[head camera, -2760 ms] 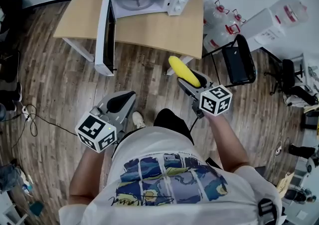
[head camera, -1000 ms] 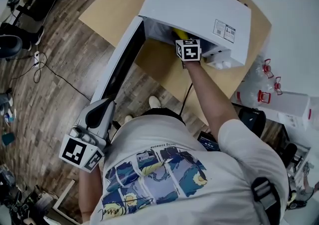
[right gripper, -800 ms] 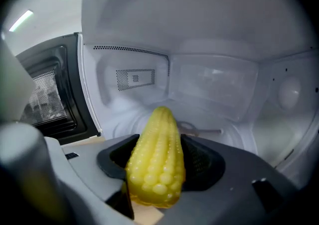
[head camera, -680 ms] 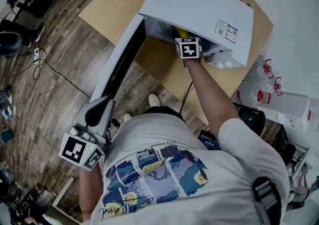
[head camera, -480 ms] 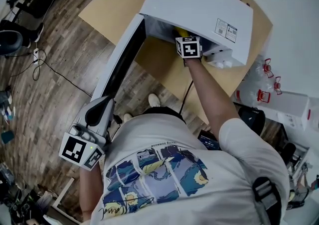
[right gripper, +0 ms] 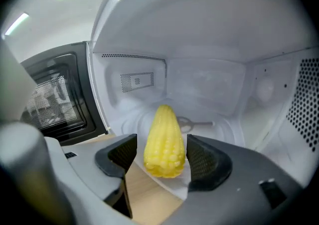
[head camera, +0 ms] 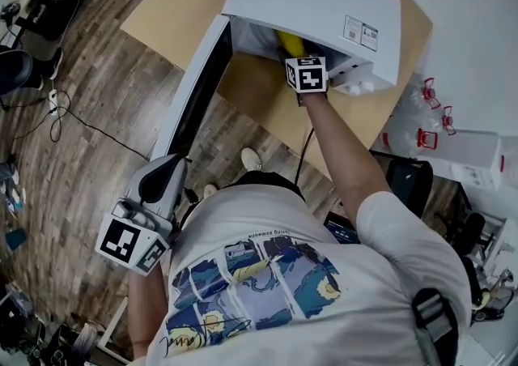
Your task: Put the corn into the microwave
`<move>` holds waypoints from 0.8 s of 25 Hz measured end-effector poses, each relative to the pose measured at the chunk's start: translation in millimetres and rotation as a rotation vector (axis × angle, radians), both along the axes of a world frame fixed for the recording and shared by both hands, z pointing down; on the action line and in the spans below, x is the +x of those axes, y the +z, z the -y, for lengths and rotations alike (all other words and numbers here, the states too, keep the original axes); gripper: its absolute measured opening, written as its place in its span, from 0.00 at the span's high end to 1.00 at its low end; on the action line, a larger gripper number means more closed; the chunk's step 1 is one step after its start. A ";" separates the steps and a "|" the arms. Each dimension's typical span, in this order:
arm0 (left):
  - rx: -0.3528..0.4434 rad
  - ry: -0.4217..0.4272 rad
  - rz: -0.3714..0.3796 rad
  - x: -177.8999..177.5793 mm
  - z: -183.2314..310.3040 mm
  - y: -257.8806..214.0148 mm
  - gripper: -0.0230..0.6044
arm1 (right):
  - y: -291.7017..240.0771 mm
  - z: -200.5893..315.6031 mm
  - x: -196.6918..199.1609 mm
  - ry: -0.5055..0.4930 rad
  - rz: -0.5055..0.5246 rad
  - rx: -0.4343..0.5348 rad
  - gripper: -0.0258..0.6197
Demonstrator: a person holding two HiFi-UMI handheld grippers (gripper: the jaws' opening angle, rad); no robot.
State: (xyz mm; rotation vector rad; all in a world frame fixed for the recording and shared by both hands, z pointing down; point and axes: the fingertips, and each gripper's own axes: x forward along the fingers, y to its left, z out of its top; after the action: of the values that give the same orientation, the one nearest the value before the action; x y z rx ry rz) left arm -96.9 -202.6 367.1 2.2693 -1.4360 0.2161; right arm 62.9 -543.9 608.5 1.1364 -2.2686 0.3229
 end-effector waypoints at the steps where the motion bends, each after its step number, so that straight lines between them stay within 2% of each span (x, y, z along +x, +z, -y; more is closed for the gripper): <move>1: 0.003 0.009 -0.003 -1.0 -3.1 -0.2 0.95 | -2.0 -4.6 1.6 0.006 0.002 0.002 0.54; 9: 0.016 0.089 -0.018 -9.7 -37.2 2.3 0.95 | -18.6 -52.1 20.3 0.079 0.020 0.003 0.54; 20: 0.027 0.200 -0.044 -20.9 -91.2 8.5 0.95 | -43.1 -162.1 32.1 0.119 0.072 -0.017 0.54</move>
State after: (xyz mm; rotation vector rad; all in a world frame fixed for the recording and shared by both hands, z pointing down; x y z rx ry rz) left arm -117.8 -111.4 375.5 2.4243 -1.1965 0.2075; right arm 95.0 -381.8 565.4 1.2721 -2.2598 0.4354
